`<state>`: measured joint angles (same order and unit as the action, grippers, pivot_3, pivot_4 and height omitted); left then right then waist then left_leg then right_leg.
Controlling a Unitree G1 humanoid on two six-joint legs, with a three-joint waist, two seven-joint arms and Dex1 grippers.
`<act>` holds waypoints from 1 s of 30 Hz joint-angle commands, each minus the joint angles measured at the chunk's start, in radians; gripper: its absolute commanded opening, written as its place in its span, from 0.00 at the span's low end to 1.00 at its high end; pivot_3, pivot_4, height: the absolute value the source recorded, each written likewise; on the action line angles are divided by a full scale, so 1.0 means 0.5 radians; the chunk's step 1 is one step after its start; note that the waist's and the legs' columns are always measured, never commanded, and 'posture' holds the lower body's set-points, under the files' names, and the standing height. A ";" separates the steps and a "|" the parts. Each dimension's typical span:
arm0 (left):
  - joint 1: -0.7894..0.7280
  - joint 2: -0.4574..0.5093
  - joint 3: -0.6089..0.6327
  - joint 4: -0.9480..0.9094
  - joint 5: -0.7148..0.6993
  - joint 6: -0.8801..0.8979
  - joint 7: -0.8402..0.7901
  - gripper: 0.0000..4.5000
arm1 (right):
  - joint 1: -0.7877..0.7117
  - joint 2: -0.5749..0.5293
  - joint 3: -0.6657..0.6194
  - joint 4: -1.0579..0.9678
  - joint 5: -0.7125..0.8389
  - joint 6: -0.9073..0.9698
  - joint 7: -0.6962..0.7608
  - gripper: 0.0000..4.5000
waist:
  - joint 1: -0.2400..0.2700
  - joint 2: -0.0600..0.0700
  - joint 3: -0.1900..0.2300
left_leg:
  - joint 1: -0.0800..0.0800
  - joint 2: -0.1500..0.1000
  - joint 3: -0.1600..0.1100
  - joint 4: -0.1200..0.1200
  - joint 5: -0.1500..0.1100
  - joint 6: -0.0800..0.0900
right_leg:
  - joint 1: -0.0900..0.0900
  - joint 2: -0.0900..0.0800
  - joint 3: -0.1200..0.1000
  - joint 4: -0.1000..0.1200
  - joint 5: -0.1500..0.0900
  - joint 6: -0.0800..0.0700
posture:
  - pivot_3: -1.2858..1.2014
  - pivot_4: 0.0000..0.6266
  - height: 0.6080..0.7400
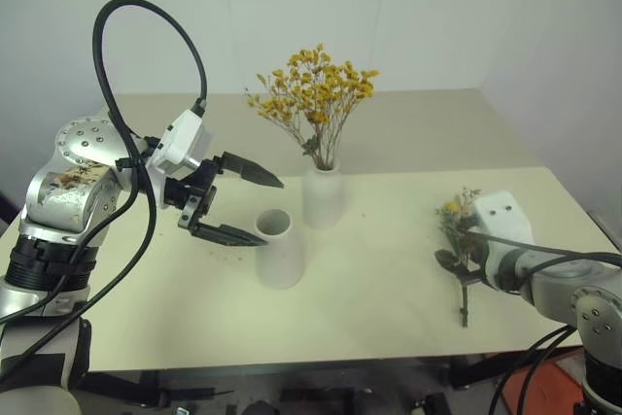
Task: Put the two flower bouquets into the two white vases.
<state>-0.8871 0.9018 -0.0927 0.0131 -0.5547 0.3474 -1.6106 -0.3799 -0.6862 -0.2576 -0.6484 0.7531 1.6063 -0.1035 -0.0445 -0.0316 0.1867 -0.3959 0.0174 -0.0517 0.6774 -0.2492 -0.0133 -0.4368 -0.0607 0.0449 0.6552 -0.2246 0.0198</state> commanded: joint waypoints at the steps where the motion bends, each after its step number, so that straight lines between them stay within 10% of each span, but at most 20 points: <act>1: -0.079 -0.007 -0.008 -0.023 -0.040 -0.005 -0.008 1.00 | 0.018 0.039 -0.083 0.027 0.142 0.016 -0.188 0.99 | -0.003 0.000 0.000 | 0.000 0.000 0.000 0.000 0.000 0.000 | 0.000 0.000 0.000 0.000 0.000 0.000 | 0.52 0.24 1.00; 17: -0.077 -0.054 0.021 -0.086 -0.022 0.070 -0.001 1.00 | -0.069 0.184 -0.087 0.504 0.206 0.016 -0.409 0.89 | -0.002 0.000 0.000 | 0.000 0.000 0.000 0.000 0.000 0.000 | 0.000 0.001 0.001 0.000 0.000 0.000 | 0.52 0.24 1.00; 30: -0.035 -0.016 0.080 -0.105 -0.004 0.112 0.040 1.00 | -0.272 0.158 -0.053 0.891 -0.118 0.016 -0.139 0.00 | -0.002 0.000 0.000 | 0.001 0.000 0.000 0.000 0.000 0.000 | 0.001 0.001 0.001 0.000 0.000 0.000 | 0.52 0.24 1.00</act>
<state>-0.8996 0.8716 -0.0976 -0.0265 -0.5531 0.4031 -1.5912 -0.5145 -0.5904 -0.2853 -0.2180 0.7163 1.6062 -0.2004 -0.0456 -0.0316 0.1866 -0.3953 0.0175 -0.0515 0.6775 -0.2493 -0.0131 -0.4363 -0.0602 0.0453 0.6548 -0.2246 0.0199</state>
